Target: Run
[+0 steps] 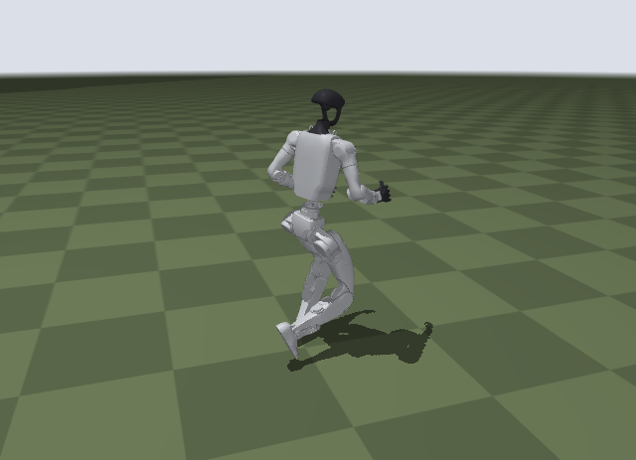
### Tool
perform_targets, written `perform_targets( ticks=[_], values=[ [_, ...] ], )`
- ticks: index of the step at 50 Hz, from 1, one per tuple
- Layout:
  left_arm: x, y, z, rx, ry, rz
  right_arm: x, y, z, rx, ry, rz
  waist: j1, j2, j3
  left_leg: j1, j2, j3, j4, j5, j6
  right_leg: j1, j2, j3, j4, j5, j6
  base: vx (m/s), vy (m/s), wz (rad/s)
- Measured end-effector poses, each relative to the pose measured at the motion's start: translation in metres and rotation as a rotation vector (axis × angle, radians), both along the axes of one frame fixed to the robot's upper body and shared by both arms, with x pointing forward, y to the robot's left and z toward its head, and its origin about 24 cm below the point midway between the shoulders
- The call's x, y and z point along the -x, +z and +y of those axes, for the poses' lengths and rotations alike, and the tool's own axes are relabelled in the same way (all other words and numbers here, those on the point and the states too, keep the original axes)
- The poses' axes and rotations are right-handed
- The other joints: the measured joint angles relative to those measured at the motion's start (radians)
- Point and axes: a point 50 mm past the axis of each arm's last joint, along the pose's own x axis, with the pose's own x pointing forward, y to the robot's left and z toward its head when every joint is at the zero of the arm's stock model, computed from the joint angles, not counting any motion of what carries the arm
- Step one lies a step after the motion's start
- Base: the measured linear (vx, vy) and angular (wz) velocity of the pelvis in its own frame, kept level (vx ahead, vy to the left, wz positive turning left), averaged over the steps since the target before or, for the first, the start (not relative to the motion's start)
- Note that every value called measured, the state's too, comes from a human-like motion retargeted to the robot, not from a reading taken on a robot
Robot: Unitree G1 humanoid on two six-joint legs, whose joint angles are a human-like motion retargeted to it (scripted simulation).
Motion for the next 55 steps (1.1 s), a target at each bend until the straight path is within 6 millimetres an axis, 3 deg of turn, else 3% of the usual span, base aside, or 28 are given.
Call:
perform_targets(
  ticks=[2, 4, 7, 9, 13, 16, 19, 22, 25, 27, 33, 37, 40, 45, 48, 51, 55],
  values=[
    [-0.026, 0.019, -0.002, -0.055, 0.048, -0.112, 0.007, -0.026, -0.011, 0.033, -0.086, 0.1, -0.029, -0.002, 0.021, 0.032, -0.009, -0.01, 0.046, -0.1, 0.043, -0.079, -0.029, 0.007, 0.116, -0.035, -0.034, 0.0, 0.09, -0.52],
    [-0.055, 0.041, -0.01, -0.07, 0.078, -0.219, 0.025, -0.071, -0.026, 0.081, -0.177, 0.287, -0.059, 0.003, 0.036, 0.084, -0.017, -0.027, 0.041, -0.164, 0.056, -0.172, -0.043, 0.008, 0.159, -0.1, -0.067, 0.0, 0.06, -0.39],
    [-0.084, 0.071, -0.026, -0.009, 0.056, -0.335, 0.078, -0.137, -0.051, 0.145, -0.271, 0.63, -0.113, 0.033, 0.033, 0.206, -0.019, -0.067, -0.044, -0.146, 0.012, -0.277, -0.035, -0.028, 0.047, -0.174, -0.097, 0.05, 0.01, -0.2],
    [-0.091, 0.084, -0.036, 0.04, -0.006, -0.388, 0.121, -0.167, -0.066, 0.164, -0.32, 0.825, -0.142, 0.062, 0.02, 0.281, -0.002, -0.099, -0.097, -0.071, -0.049, -0.302, 0.003, -0.066, -0.127, -0.183, -0.088, 0.07, -0.05, -0.12],
    [-0.089, 0.095, -0.054, 0.064, -0.162, -0.455, 0.191, -0.194, -0.084, 0.178, -0.392, 1.085, -0.143, 0.136, -0.009, 0.33, 0.095, -0.139, -0.025, 0.125, -0.167, -0.27, 0.154, -0.111, -0.478, -0.147, -0.049, 0.04, -0.07, -0.33],
    [-0.083, 0.092, -0.063, 0.087, -0.236, -0.436, 0.209, -0.198, -0.091, 0.214, -0.415, 1.154, -0.11, 0.173, -0.011, 0.308, 0.185, -0.13, 0.196, 0.209, -0.19, -0.225, 0.214, -0.14, -0.504, -0.198, -0.1, -0.02, -0.05, -0.39],
    [-0.077, 0.069, -0.064, 0.092, -0.246, -0.323, 0.191, -0.195, -0.097, 0.281, -0.418, 1.118, -0.07, 0.18, 0.008, 0.261, 0.264, -0.113, 0.416, 0.194, -0.155, -0.189, 0.223, -0.156, -0.418, -0.341, -0.186, -0.02, -0.04, -0.24],
    [-0.073, 0.033, -0.057, 0.051, -0.222, -0.155, 0.135, -0.18, -0.093, 0.298, -0.417, 0.961, -0.026, 0.177, 0.046, 0.178, 0.321, -0.099, 0.493, 0.118, -0.097, -0.139, 0.229, -0.157, -0.406, -0.428, -0.22, -0.01, -0.02, -0.35],
    [-0.056, -0.006, -0.045, -0.008, -0.21, 0.008, 0.085, -0.155, -0.075, 0.228, -0.373, 0.764, 0.02, 0.16, 0.059, 0.129, 0.303, -0.074, 0.371, 0.053, -0.076, -0.069, 0.221, -0.136, -0.452, -0.417, -0.194, 0.01, 0.03, -0.57],
    [-0.04, -0.025, -0.035, -0.046, -0.212, 0.091, 0.065, -0.137, -0.06, 0.177, -0.309, 0.648, 0.041, 0.146, 0.053, 0.127, 0.263, -0.064, 0.224, 0.034, -0.088, -0.028, 0.204, -0.124, -0.489, -0.37, -0.162, 0.04, 0.06, -0.54],
    [-0.003, -0.051, -0.017, -0.113, -0.233, 0.221, 0.034, -0.092, -0.025, 0.127, -0.078, 0.408, 0.038, 0.096, 0.035, 0.173, 0.134, -0.068, -0.079, 0.044, -0.108, 0.025, 0.135, -0.095, -0.488, -0.28, -0.093, 0.04, 0.06, -0.36],
    [-0.009, -0.046, -0.015, -0.154, -0.236, 0.189, 0.03, -0.085, -0.02, 0.156, -0.029, 0.371, 0.02, 0.075, 0.052, 0.192, 0.108, -0.075, -0.037, -0.039, -0.067, 0.024, 0.103, -0.097, -0.402, -0.322, -0.101, 0.01, 0.06, -0.36],
    [-0.033, -0.03, -0.017, -0.204, -0.221, 0.097, 0.035, -0.097, -0.023, 0.163, -0.063, 0.429, -0.002, 0.054, 0.082, 0.207, 0.106, -0.064, 0.005, -0.084, -0.043, 0.004, 0.08, -0.102, -0.326, -0.302, -0.103, -0.01, 0.05, -0.31],
    [-0.07, 0.004, -0.029, -0.23, -0.188, -0.07, 0.063, -0.131, -0.027, 0.108, -0.141, 0.595, -0.06, 0.028, 0.096, 0.257, 0.093, -0.069, -0.03, 0.017, -0.077, -0.087, 0.073, -0.081, -0.27, -0.095, -0.076, -0.03, 0.05, -0.51],
    [-0.083, 0.025, -0.03, -0.24, -0.168, -0.171, 0.078, -0.141, -0.028, 0.057, -0.176, 0.645, -0.102, 0.02, 0.091, 0.285, 0.091, -0.08, -0.075, 0.073, -0.104, -0.171, 0.081, -0.067, -0.258, -0.01, -0.06, -0.06, 0.04, -0.73],
    [-0.092, 0.046, -0.03, -0.257, -0.146, -0.259, 0.085, -0.145, -0.032, 0.019, -0.217, 0.659, -0.141, 0.018, 0.085, 0.313, 0.09, -0.089, -0.124, 0.071, -0.109, -0.261, 0.092, -0.049, -0.243, 0.02, -0.053, -0.08, 0.04, -0.84],
    [-0.097, 0.065, -0.028, -0.287, -0.137, -0.342, 0.085, -0.143, -0.039, -0.017, -0.271, 0.649, -0.171, 0.009, 0.092, 0.343, 0.083, -0.079, -0.164, -0.013, -0.084, -0.343, 0.073, -0.033, -0.163, -0.027, -0.068, -0.1, 0.03, -0.81]
  ],
)
